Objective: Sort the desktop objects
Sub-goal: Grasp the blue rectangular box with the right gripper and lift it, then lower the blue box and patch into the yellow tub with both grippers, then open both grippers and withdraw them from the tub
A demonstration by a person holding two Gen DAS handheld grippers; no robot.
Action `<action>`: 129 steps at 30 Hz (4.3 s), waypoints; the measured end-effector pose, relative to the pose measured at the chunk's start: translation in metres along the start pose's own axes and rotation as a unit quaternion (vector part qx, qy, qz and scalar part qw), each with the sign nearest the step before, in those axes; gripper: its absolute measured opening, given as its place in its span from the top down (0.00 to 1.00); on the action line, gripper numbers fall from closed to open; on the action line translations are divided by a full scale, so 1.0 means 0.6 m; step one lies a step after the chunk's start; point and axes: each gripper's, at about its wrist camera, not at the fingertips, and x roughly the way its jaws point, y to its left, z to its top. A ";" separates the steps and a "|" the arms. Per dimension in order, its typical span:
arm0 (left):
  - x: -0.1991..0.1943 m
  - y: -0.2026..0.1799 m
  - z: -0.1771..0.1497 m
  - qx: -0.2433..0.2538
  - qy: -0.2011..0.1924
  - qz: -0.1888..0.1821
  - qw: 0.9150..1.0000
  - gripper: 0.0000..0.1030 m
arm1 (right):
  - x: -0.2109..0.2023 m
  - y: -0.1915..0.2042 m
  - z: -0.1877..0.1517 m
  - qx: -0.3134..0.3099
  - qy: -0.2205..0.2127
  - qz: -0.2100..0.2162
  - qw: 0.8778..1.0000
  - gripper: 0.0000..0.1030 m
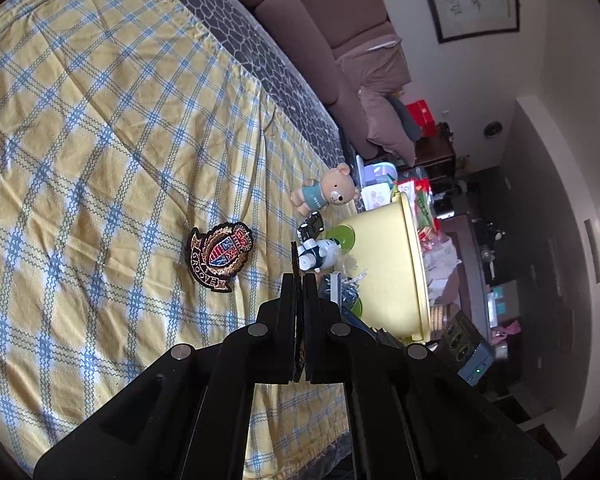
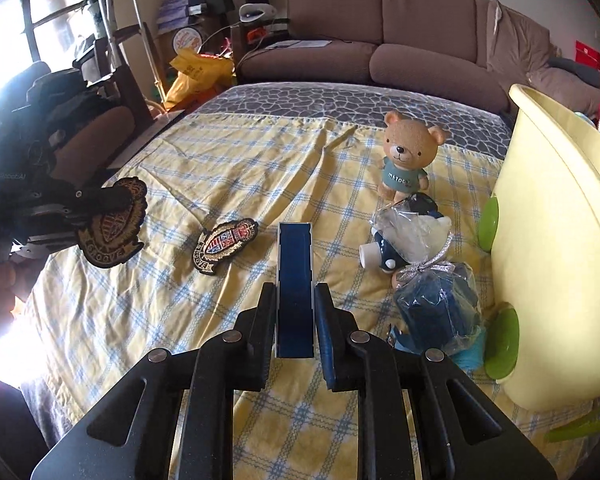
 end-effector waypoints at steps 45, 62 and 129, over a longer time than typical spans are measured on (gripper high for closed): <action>0.416 -0.476 -0.105 0.193 0.154 0.054 0.968 0.97 | -0.243 -0.371 -0.004 0.121 0.002 -0.092 0.988 0.82; 0.461 -0.477 -0.117 0.227 0.165 0.121 0.952 0.93 | -0.205 -0.380 -0.003 0.087 0.046 -0.119 0.988 0.75; -0.024 -0.252 -0.139 0.210 0.023 0.266 0.941 0.00 | -0.253 -0.065 -0.016 0.101 0.004 -0.035 0.994 0.00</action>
